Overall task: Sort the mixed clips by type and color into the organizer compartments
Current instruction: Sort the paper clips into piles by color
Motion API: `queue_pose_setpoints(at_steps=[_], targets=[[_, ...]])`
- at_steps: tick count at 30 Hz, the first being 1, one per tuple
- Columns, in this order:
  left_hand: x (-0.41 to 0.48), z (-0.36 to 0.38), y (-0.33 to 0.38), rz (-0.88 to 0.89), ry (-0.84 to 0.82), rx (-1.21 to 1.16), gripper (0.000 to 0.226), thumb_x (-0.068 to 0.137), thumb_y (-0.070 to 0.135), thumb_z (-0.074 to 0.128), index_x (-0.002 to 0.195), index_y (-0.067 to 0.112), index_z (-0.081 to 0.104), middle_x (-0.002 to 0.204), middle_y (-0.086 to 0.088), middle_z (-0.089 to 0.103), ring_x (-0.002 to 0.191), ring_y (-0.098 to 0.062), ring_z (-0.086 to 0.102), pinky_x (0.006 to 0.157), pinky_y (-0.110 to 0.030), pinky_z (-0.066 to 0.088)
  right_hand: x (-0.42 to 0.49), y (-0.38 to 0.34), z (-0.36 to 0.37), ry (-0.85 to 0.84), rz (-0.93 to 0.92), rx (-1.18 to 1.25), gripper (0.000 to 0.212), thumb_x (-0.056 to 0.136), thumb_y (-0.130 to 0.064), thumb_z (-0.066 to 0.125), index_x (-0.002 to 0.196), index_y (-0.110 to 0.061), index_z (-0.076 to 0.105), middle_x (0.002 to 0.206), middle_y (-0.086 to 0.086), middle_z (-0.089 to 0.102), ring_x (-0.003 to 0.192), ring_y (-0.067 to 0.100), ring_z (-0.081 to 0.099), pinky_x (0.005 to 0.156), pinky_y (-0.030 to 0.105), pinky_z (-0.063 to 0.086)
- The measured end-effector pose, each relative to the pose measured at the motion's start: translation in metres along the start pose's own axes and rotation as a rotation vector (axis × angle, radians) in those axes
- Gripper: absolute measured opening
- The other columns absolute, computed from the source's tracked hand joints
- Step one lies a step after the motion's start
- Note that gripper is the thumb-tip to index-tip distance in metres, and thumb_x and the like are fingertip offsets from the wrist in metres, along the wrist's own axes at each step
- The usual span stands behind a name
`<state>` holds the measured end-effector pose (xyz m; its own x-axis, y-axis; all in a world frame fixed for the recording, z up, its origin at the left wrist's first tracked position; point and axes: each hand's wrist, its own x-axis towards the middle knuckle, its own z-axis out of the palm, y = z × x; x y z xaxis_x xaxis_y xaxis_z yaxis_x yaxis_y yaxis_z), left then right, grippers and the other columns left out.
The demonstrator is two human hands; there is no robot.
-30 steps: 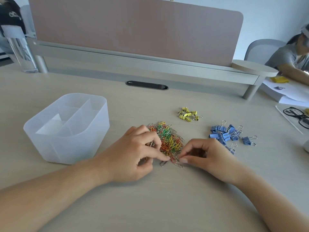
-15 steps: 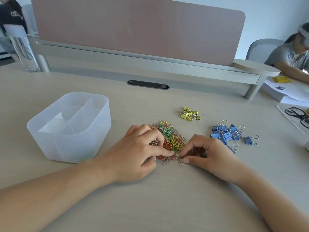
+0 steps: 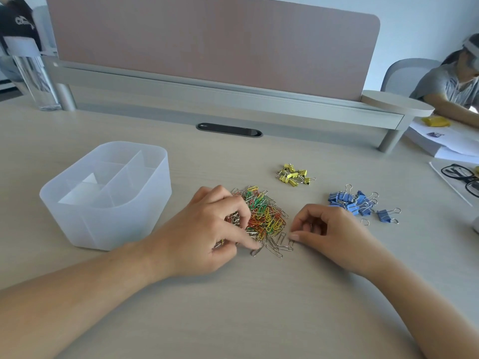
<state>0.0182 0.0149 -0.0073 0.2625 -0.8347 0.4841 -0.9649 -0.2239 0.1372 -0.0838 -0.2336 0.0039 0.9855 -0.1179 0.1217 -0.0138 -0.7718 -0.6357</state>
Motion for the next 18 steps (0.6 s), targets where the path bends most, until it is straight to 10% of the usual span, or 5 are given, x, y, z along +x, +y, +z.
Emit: queue_pose_setpoints(at_steps=[9, 18], targets=[[-0.001, 0.001, 0.004, 0.026, -0.085, -0.033, 0.047, 0.081, 0.014, 0.054, 0.113, 0.045, 0.069, 0.103, 0.014, 0.053, 0.097, -0.012, 0.041, 0.092, -0.023, 0.027, -0.005, -0.011, 0.006, -0.155, -0.083, 0.156, 0.007, 0.083, -0.026, 0.075, 0.082, -0.031, 0.071, 0.076, 0.001, 0.069, 0.073, 0.029, 0.058, 0.067, 0.037, 0.049], [0.0, 0.005, 0.008, -0.038, -0.174, 0.054, 0.048, 0.089, 0.025, 0.041, 0.13, 0.044, 0.056, 0.117, 0.013, 0.045, 0.108, -0.016, 0.038, 0.101, -0.034, 0.027, -0.005, -0.006, -0.007, -0.214, -0.085, 0.014, 0.028, 0.082, -0.015, 0.075, 0.094, -0.039, 0.068, 0.096, -0.019, 0.057, 0.082, 0.005, 0.052, 0.072, 0.011, 0.041]])
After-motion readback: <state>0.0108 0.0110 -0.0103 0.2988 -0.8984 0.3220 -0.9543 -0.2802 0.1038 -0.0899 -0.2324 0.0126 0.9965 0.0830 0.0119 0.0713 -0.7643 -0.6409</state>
